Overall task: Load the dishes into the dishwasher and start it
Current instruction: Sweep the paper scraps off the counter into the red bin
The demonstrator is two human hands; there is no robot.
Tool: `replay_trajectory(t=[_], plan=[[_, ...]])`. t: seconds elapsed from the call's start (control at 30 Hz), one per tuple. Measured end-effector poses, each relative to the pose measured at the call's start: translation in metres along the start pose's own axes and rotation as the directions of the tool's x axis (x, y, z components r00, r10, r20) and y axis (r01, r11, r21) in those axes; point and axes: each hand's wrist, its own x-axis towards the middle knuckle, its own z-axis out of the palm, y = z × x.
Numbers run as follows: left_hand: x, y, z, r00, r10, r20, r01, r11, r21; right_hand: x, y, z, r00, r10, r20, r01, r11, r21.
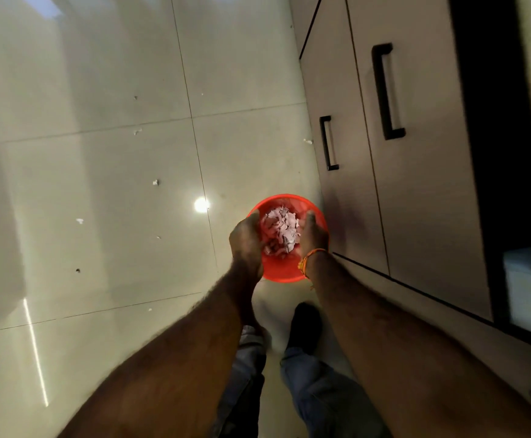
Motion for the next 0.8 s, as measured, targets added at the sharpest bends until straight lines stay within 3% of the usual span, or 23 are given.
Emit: replay_trajectory(t=[0.1, 0.33, 0.43, 0.5, 0.67, 0.8], plan=[[-0.044, 0.032, -0.001, 0.996, 0.055, 0.065, -0.063, 0.99, 0.123, -0.052, -0.028, -0.012, 0.999, 0.002, 0.05, 0.0, 0.999, -0.042], [-0.172, 0.112, -0.01, 0.959, 0.229, 0.17, -0.281, 0.86, 0.427, -0.178, -0.099, -0.047, 0.975, -0.204, 0.083, 0.216, 0.96, -0.178], [-0.238, 0.134, -0.018, 0.916, 0.346, 0.203, -0.4, 0.745, 0.534, -0.244, -0.13, -0.072, 0.954, -0.266, 0.138, 0.289, 0.939, -0.186], [-0.277, 0.143, -0.023, 0.879, 0.419, 0.228, -0.457, 0.602, 0.655, -0.285, -0.146, -0.089, 0.932, -0.309, 0.189, 0.346, 0.913, -0.217], [-0.369, 0.154, -0.045, 0.79, 0.552, 0.266, -0.517, 0.368, 0.773, -0.373, -0.168, -0.133, 0.772, -0.481, 0.415, 0.627, 0.684, -0.373], [-0.419, 0.155, -0.056, 0.713, 0.63, 0.31, -0.552, 0.23, 0.802, -0.421, -0.181, -0.167, 0.52, -0.634, 0.573, 0.847, 0.294, -0.443]])
